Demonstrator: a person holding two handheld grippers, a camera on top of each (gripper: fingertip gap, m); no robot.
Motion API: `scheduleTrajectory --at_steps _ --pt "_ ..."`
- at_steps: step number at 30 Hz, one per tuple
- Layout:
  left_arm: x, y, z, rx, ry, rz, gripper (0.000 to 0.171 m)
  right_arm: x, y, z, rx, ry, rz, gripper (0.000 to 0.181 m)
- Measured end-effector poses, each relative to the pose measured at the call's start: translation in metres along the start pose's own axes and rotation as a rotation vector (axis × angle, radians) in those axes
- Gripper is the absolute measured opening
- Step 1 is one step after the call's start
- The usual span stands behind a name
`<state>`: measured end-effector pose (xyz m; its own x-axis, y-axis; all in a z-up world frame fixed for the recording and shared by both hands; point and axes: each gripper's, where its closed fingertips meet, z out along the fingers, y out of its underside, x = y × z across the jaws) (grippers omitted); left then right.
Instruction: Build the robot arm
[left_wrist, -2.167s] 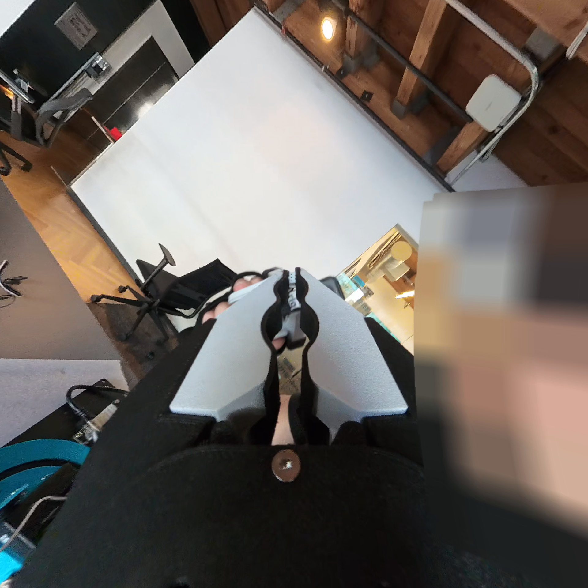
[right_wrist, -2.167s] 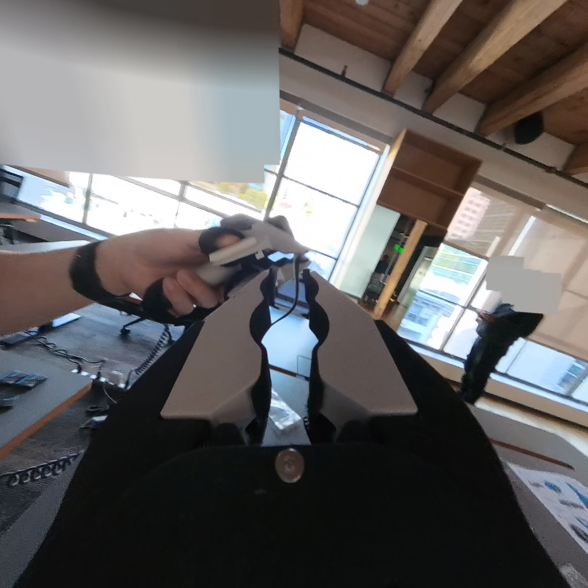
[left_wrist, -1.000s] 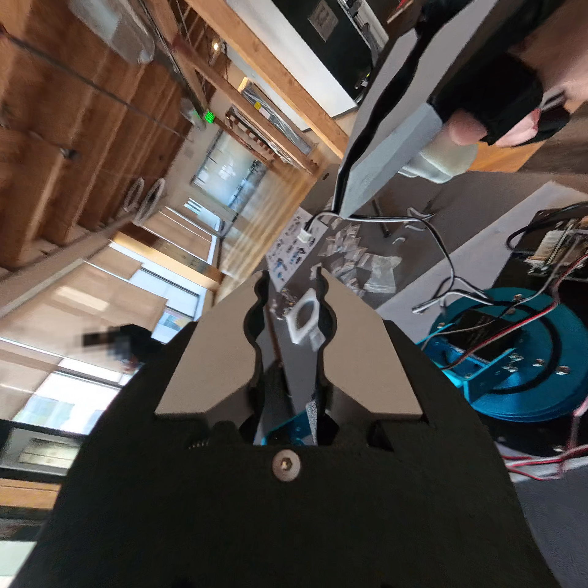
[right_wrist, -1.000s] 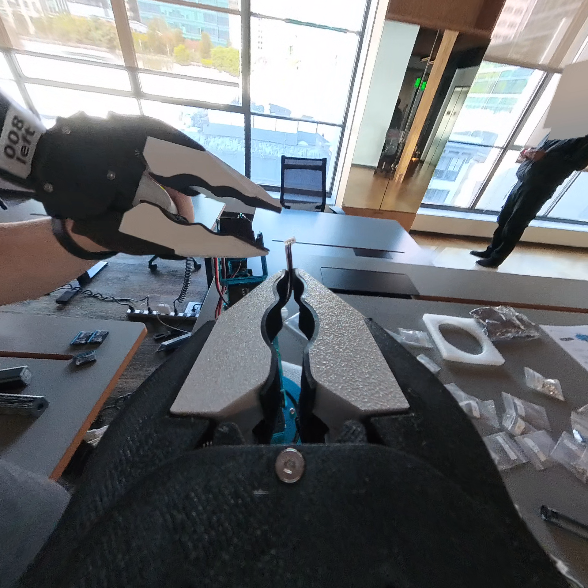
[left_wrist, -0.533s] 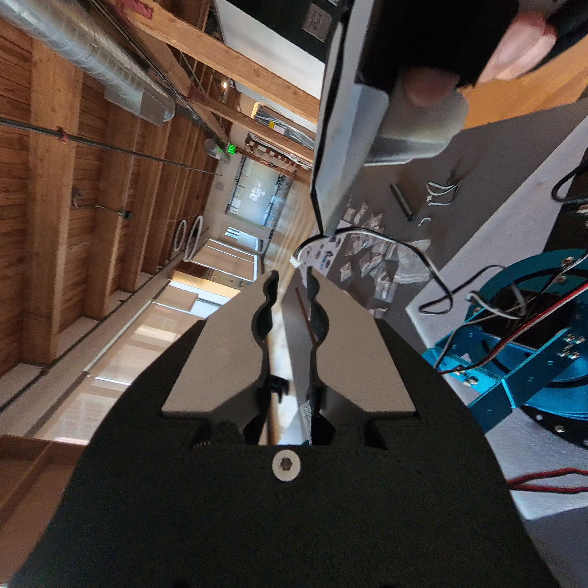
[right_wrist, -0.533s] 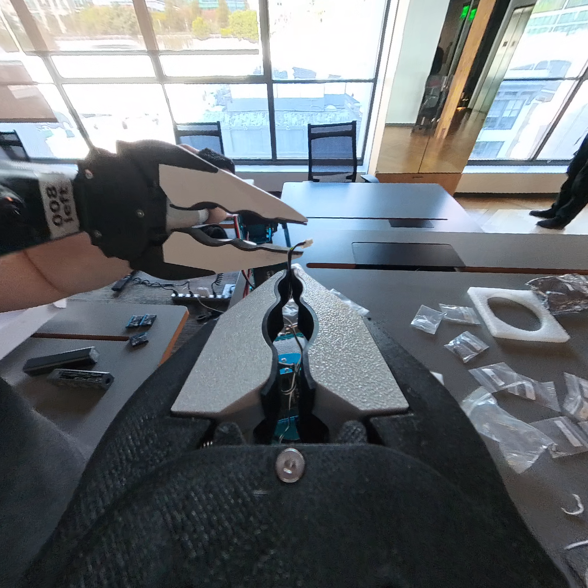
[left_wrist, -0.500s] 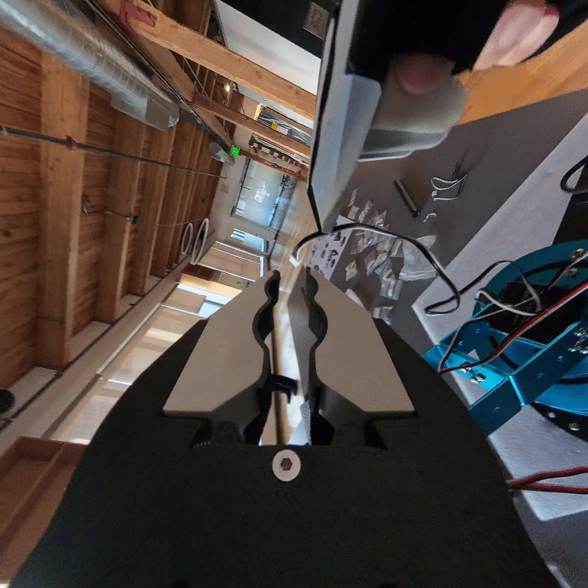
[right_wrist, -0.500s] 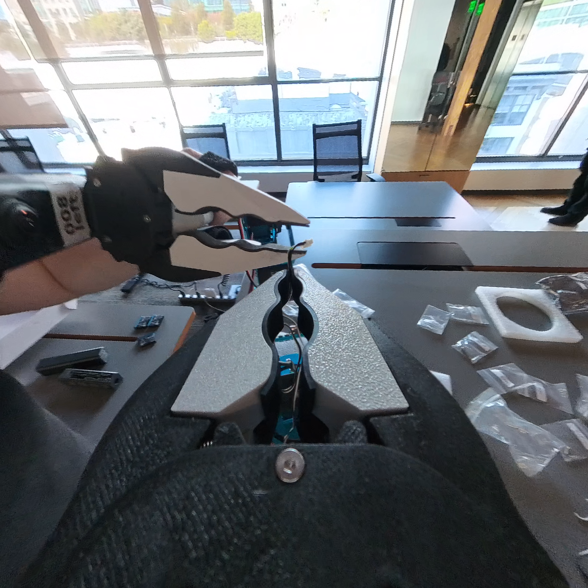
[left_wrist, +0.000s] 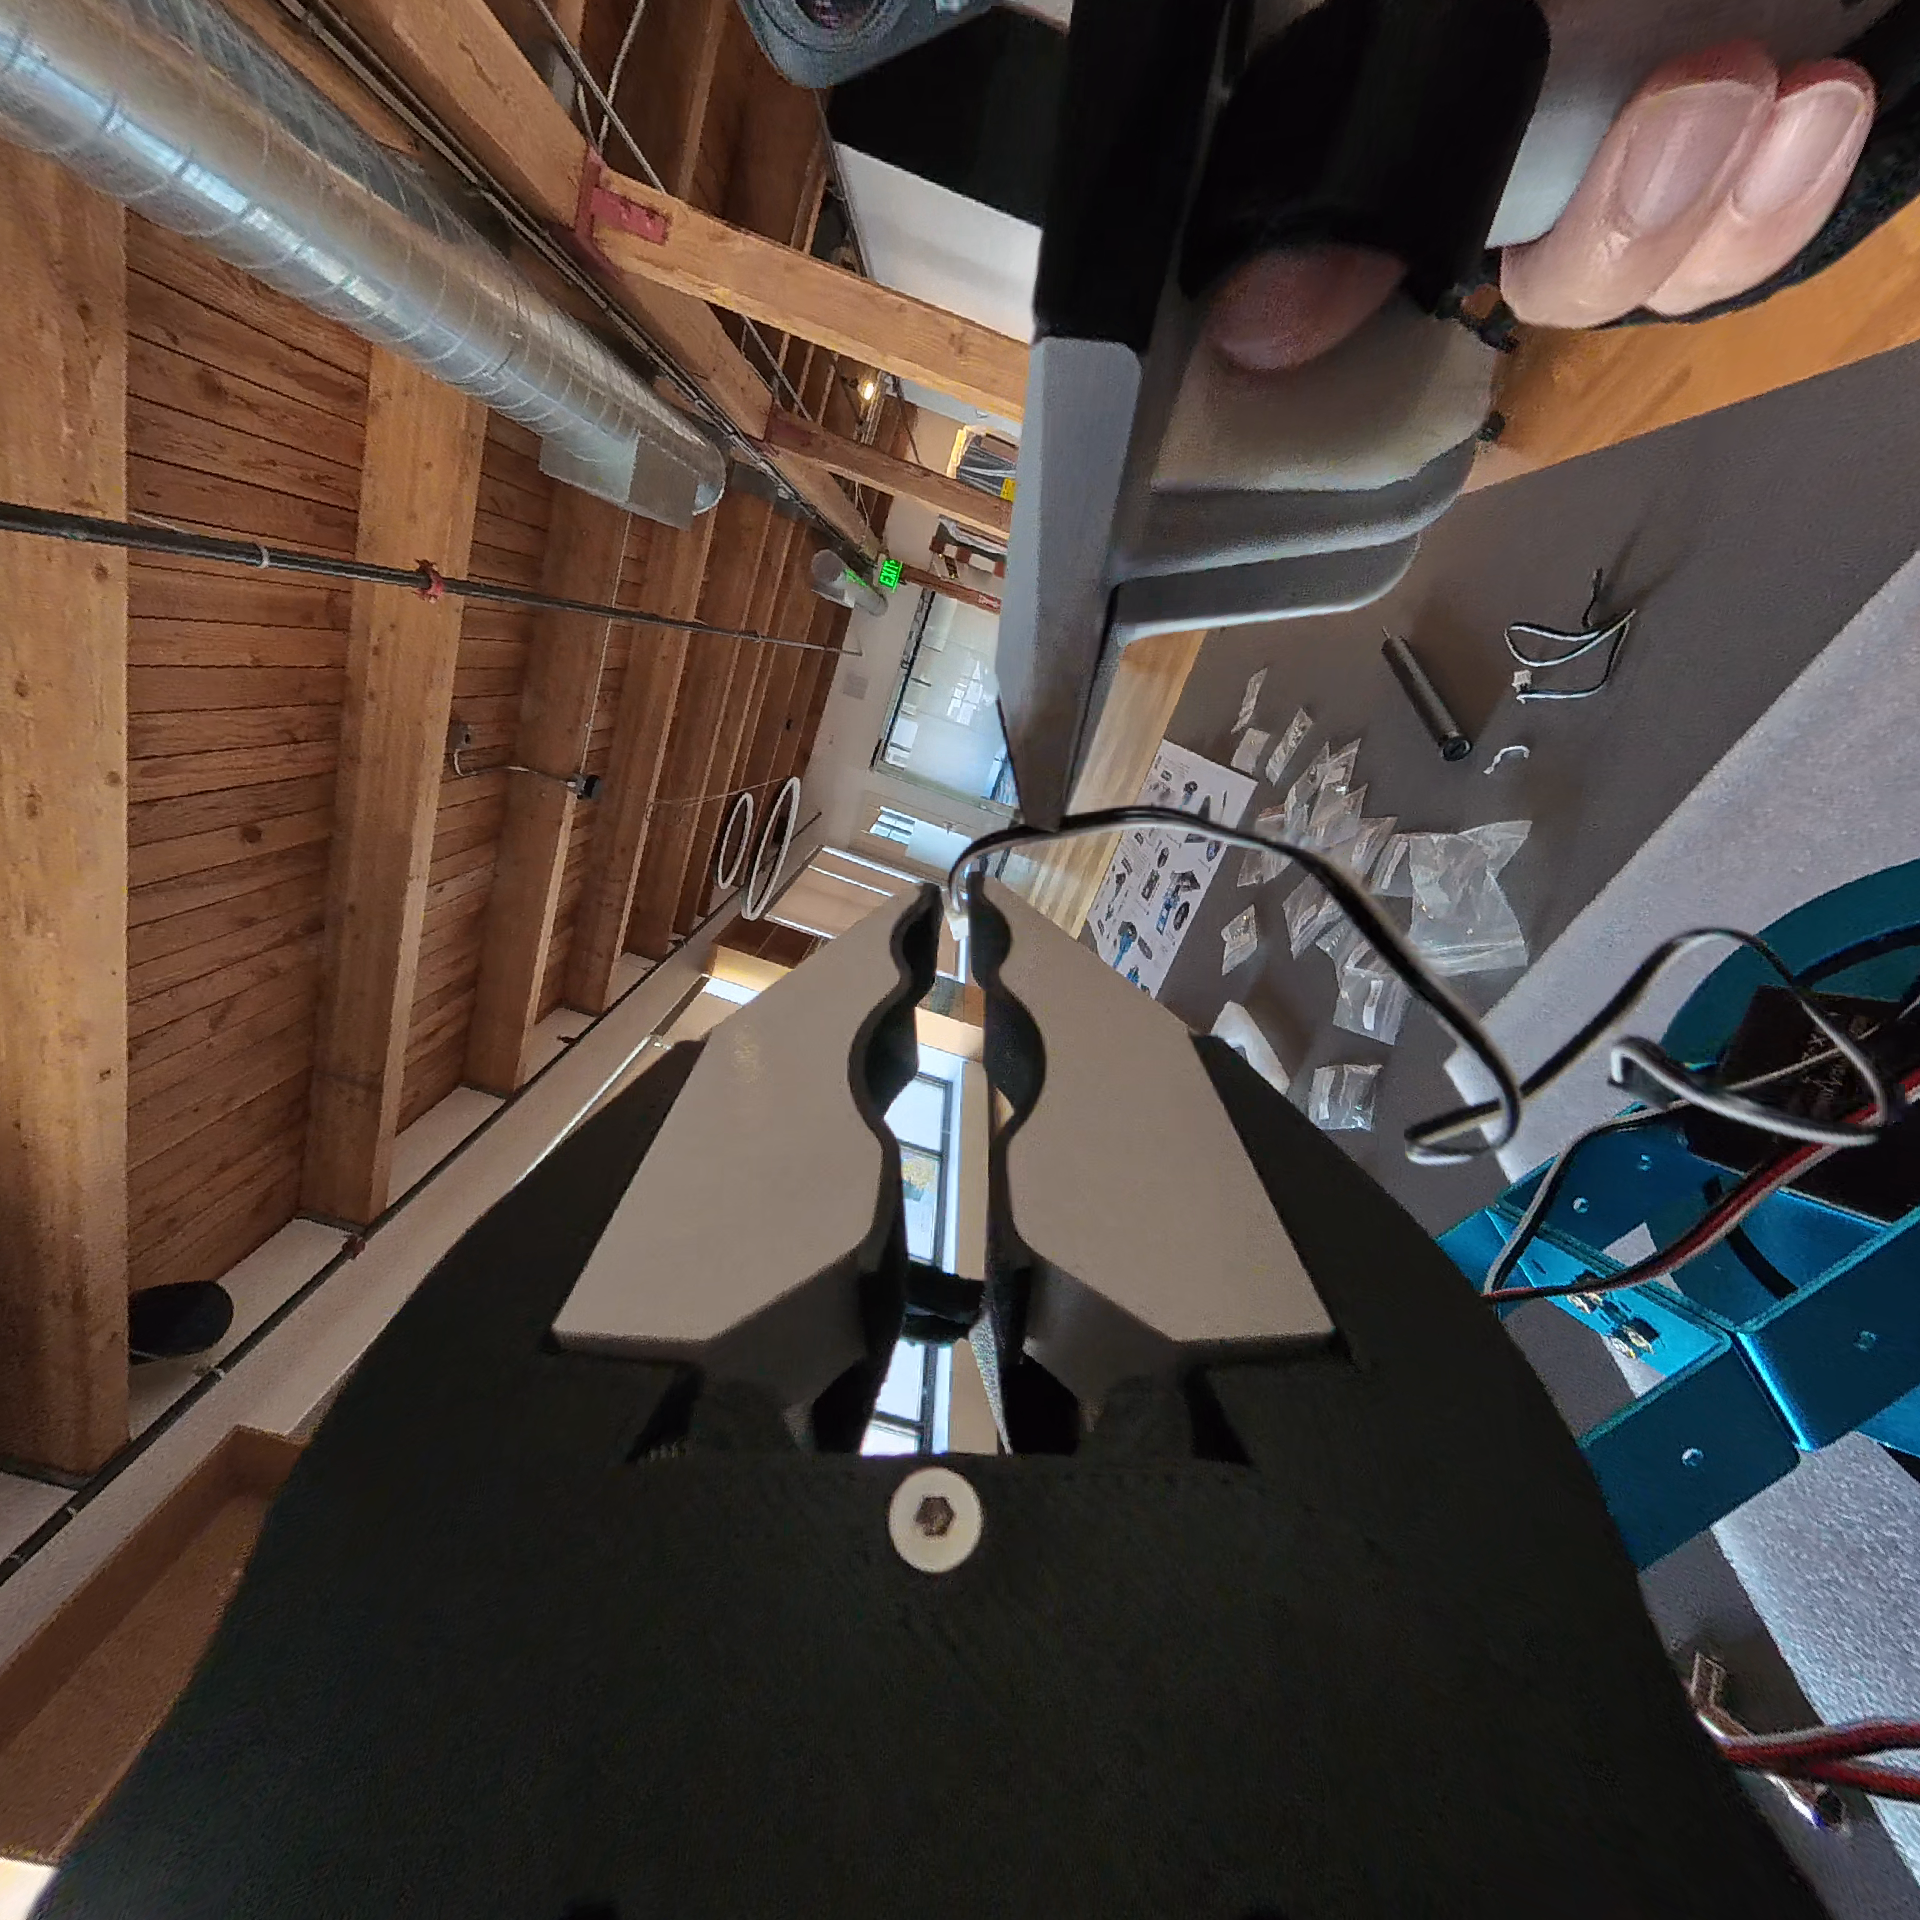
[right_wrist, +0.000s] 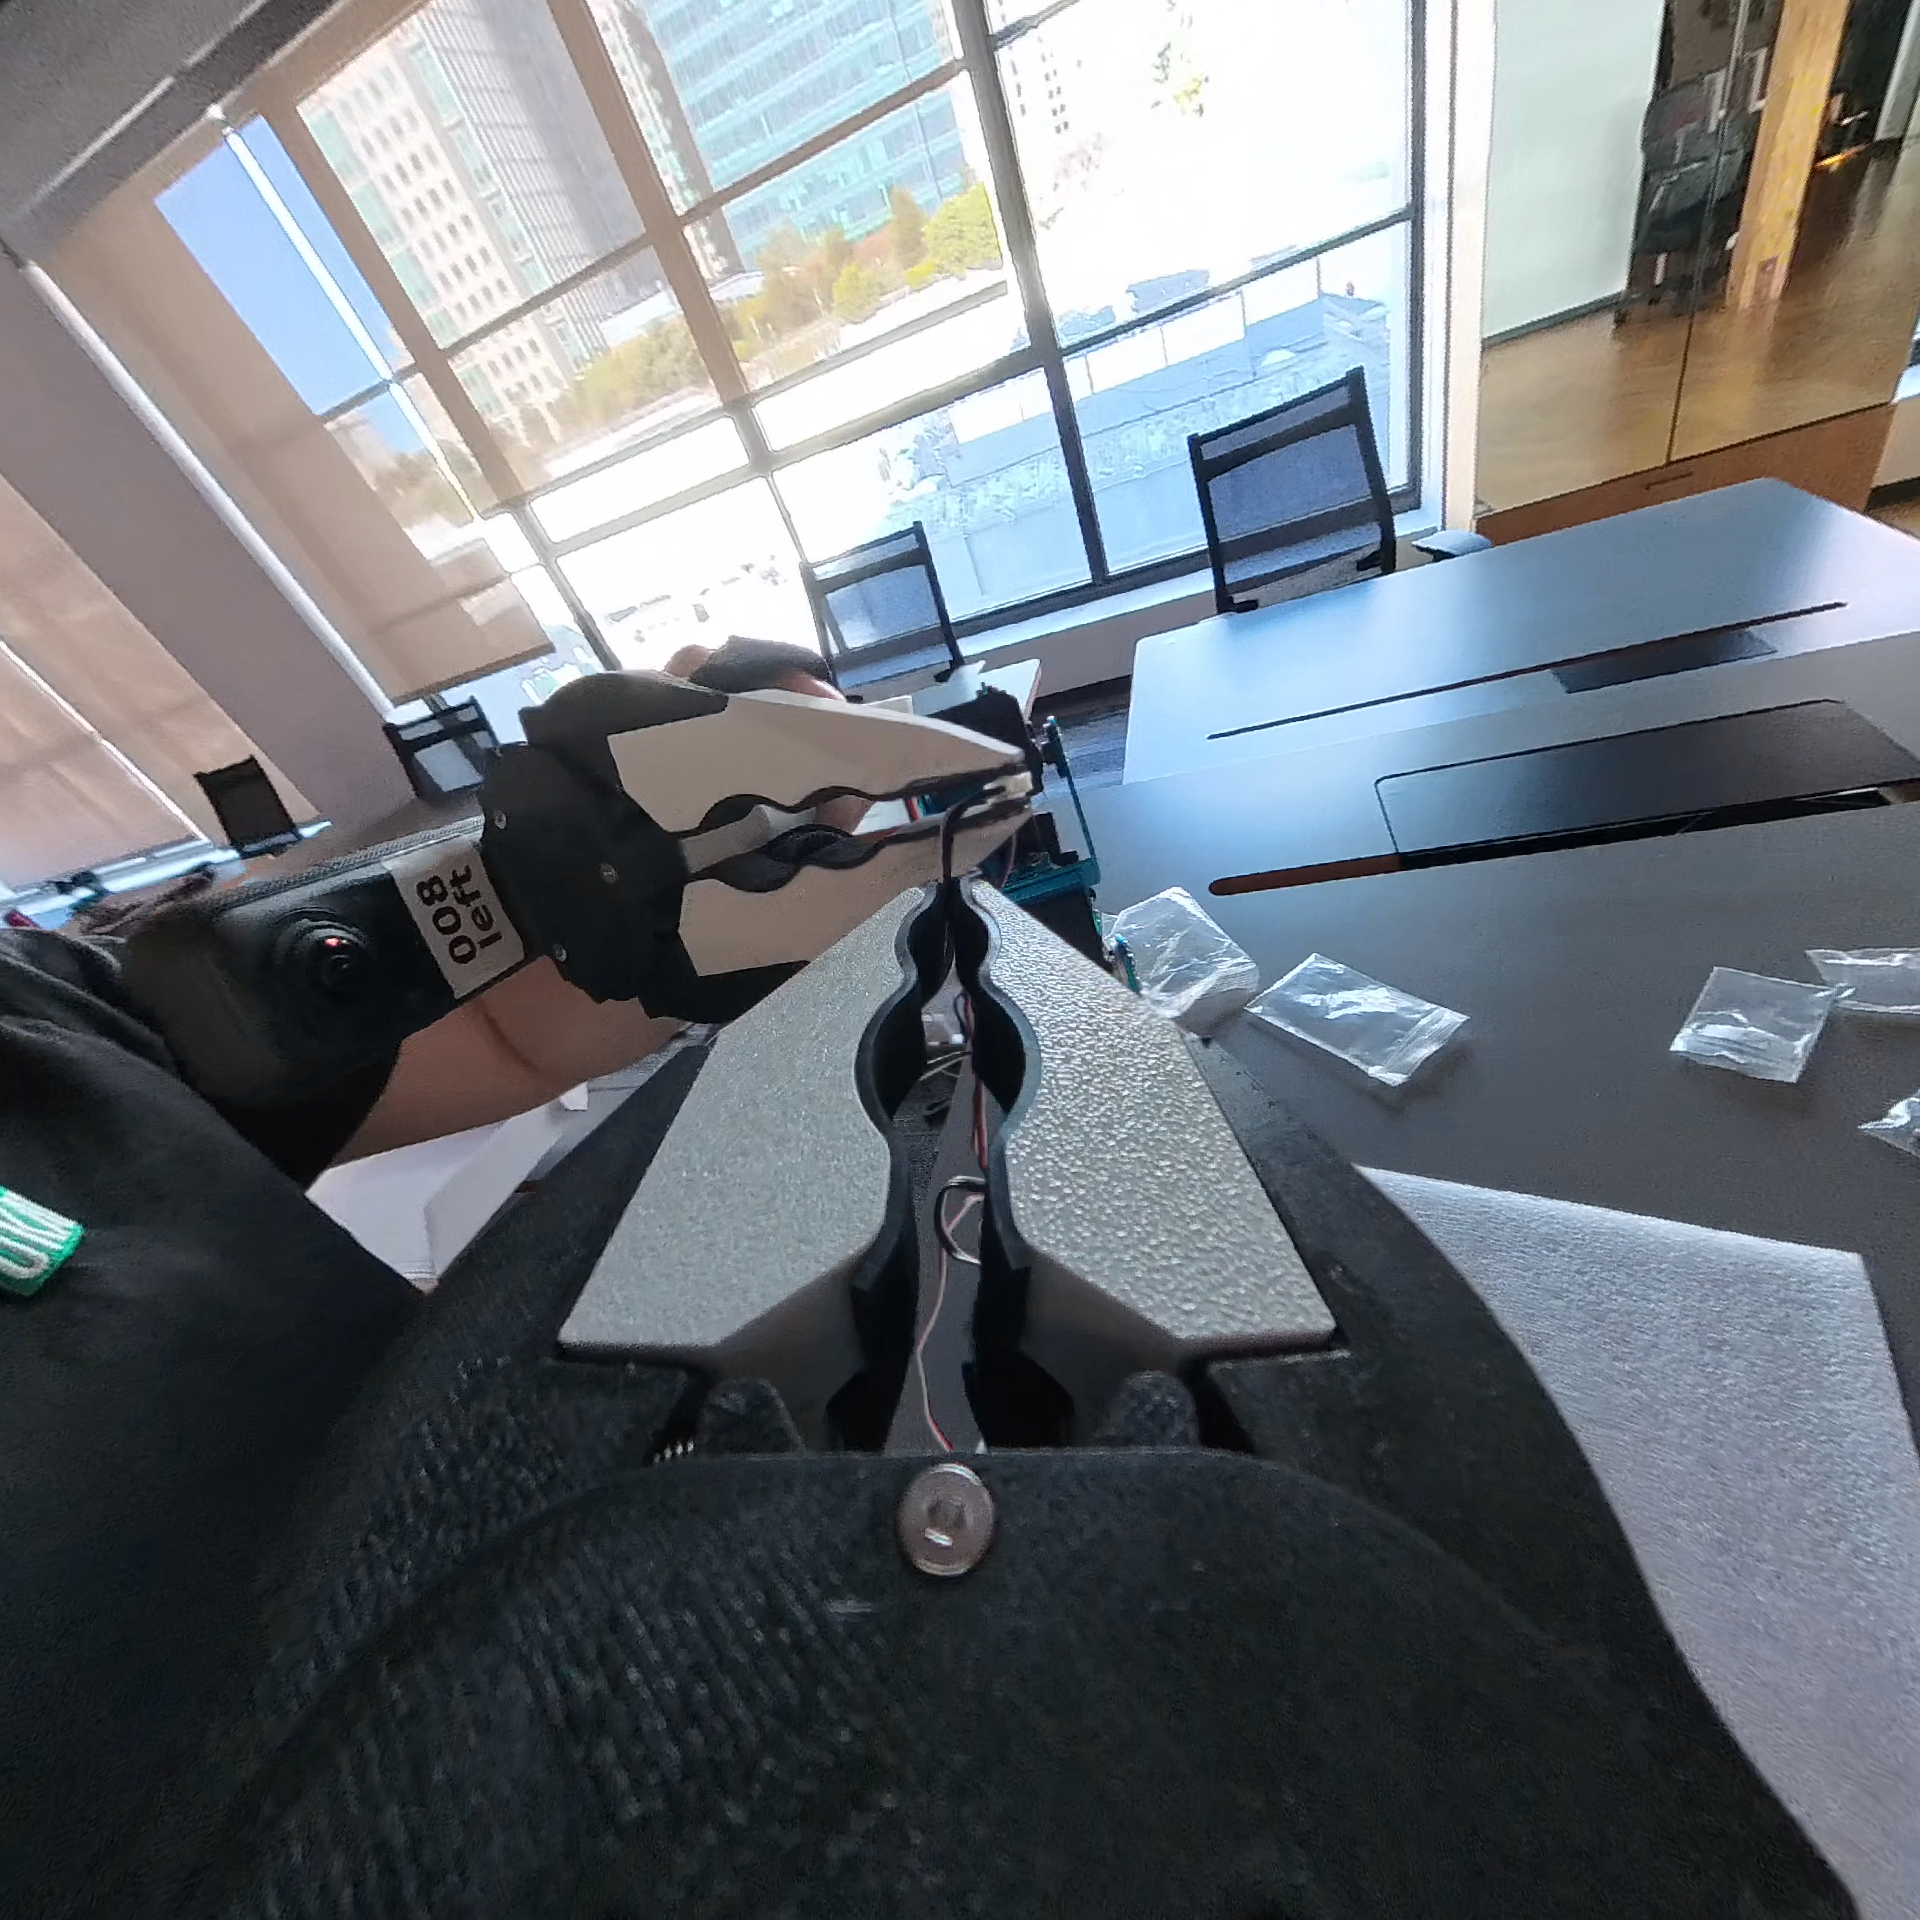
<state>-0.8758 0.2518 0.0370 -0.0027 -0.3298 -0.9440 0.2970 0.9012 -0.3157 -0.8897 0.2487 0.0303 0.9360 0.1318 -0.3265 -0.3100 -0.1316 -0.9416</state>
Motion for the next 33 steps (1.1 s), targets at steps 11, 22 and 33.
scheduleTrajectory --at_steps 11,22,33 --pt "-0.011 -0.01 -0.013 0.125 0.253 -0.946 0.001 -0.003 -0.033 -0.033 0.242 0.018 -0.494 0.013" --pt "-0.019 -0.015 -0.028 0.368 0.629 -1.963 0.0 -0.029 -0.016 0.012 0.116 0.275 -1.168 0.02" --pt "-0.009 -0.03 -0.021 0.423 0.524 -2.266 0.001 -0.03 -0.012 -0.004 0.248 0.277 -1.05 0.011"
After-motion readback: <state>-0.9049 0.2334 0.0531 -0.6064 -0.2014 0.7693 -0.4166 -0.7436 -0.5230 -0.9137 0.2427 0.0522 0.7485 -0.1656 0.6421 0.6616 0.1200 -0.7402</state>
